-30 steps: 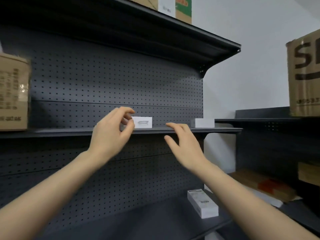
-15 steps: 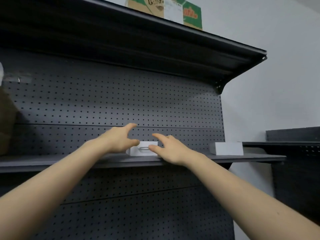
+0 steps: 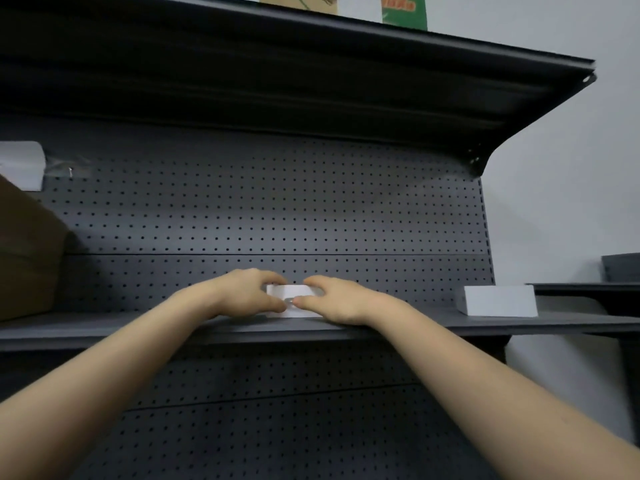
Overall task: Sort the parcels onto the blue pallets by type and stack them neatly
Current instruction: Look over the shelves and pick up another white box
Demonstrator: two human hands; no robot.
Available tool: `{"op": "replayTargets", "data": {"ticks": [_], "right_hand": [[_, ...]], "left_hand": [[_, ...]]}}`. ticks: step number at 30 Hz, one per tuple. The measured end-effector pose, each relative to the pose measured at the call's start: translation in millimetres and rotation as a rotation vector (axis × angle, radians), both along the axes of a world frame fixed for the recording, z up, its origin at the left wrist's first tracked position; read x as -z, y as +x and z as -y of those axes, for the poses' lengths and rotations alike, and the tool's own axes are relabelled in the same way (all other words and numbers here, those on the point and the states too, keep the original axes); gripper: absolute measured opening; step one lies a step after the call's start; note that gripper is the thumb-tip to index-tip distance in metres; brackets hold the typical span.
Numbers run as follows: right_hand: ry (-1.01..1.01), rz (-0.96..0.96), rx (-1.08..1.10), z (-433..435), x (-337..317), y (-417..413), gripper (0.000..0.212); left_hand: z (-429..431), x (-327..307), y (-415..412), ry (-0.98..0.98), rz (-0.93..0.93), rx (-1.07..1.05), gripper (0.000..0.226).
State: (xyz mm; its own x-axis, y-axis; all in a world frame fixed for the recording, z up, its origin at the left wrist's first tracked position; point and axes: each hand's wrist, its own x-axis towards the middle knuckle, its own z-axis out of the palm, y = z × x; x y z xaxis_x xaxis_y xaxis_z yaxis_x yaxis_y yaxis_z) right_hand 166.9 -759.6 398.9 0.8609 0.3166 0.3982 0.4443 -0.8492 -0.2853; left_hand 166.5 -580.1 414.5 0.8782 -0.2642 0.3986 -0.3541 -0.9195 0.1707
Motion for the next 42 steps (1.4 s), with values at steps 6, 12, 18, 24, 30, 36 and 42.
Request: {"op": "replayTargets", "data": {"ticks": [6, 12, 18, 24, 30, 36, 42], "right_hand": [[0.158, 0.115, -0.080, -2.5, 15.7, -45.6, 0.062], [0.383, 0.295, -0.099, -13.9, 60.7, -111.8, 0.056], [0.493, 0.334, -0.213, -37.9, 91.5, -173.4, 0.055], [0.596, 0.309, -0.334, -84.2, 118.7, -219.4, 0.052], [0.632, 0.305, -0.348, -142.4, 131.4, -241.4, 0.050], [0.640, 0.296, -0.314, -181.6, 130.9, -255.6, 0.051], [0.620, 0.312, -0.272, -213.5, 148.1, -271.0, 0.051]], "left_hand": [[7.4, 23.5, -57.0, -0.161, 0.222, -0.081, 0.050], [15.0, 68.9, -137.6, -0.422, 0.490, -0.060, 0.046], [-5.6, 97.0, -203.7, -0.466, 0.555, -0.073, 0.050], [-52.1, 125.6, -252.4, -0.539, 0.555, -0.077, 0.048], [-107.4, 145.9, -279.4, -0.558, 0.490, -0.048, 0.056], [-150.1, 143.2, -284.8, -0.538, 0.463, -0.016, 0.062], [-184.5, 167.6, -288.6, -0.613, 0.488, 0.036, 0.060]]}}
